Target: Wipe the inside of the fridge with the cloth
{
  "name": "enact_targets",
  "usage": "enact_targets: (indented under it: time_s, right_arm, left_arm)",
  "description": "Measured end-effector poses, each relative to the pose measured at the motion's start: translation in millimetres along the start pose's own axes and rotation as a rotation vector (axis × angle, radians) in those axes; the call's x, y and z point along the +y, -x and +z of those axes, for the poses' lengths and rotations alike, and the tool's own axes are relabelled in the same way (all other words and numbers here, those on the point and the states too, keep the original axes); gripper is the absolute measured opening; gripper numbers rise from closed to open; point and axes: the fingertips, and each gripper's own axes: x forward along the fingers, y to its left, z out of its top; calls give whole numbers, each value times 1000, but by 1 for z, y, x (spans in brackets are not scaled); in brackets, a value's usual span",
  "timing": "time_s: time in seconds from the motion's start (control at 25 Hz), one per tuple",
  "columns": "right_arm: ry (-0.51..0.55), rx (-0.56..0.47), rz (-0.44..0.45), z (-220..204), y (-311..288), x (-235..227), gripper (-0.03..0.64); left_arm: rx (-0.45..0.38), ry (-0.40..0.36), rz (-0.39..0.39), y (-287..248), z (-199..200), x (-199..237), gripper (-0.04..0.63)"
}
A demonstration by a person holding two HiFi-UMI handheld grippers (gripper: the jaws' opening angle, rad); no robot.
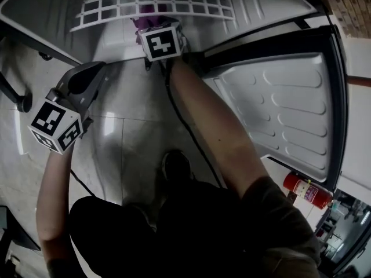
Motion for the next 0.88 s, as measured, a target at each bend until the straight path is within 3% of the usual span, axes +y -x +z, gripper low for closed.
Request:
enact_targets:
  time_s: [0.36, 0.56, 0.64, 0.76, 0.88]
  right_arm:
    - [-155, 41, -210, -30, 22, -81, 81]
    - [-287, 22, -204, -35, 36, -91, 81]
    - [-336, -45, -208, -25, 56, -91, 81]
    - [-375, -237, -205, 11, 87, -93, 81]
    - [-439, -319, -202, 27, 103, -96, 81]
  left_arm:
    - [18, -34, -48, -19, 7, -5, 17]
    - [35, -50, -81, -31, 12, -15, 17]
    - [22, -46, -92, -35, 15, -18, 17]
    - [0, -33, -102, -40, 21, -23, 17]
    - [-18, -39, -116, -44, 27, -31, 17]
